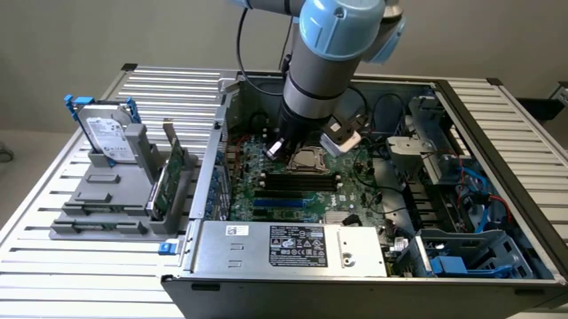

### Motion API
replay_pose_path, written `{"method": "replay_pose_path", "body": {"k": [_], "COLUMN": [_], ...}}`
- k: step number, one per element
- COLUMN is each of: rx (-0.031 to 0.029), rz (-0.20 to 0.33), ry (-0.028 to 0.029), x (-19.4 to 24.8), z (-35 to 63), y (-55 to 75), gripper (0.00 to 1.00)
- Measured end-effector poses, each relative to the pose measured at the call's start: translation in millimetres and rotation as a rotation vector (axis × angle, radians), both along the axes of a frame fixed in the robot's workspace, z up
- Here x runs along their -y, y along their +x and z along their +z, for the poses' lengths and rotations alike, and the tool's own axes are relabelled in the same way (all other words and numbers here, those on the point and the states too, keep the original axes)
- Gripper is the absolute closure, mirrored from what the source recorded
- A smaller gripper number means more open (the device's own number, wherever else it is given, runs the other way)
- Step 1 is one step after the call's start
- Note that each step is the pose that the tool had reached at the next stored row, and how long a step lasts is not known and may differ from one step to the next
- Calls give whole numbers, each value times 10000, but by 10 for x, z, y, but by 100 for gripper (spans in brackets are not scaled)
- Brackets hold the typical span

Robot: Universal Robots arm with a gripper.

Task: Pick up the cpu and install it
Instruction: 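Install the first cpu locking lever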

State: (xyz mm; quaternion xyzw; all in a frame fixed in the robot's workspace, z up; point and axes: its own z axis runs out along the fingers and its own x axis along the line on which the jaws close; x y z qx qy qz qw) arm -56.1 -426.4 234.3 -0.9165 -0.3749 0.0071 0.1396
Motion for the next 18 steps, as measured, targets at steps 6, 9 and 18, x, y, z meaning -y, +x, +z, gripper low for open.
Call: {"method": "replay_pose_path", "body": {"k": [6, 9, 18], "rx": [-21, -32, -66], "rz": [-178, -263, -535], "ry": [1, 2, 1], "x": [-17, -36, -96], "z": [-57, -99, -226], "y": [-30, -42, -71], "gripper": [89, 89, 89]}}
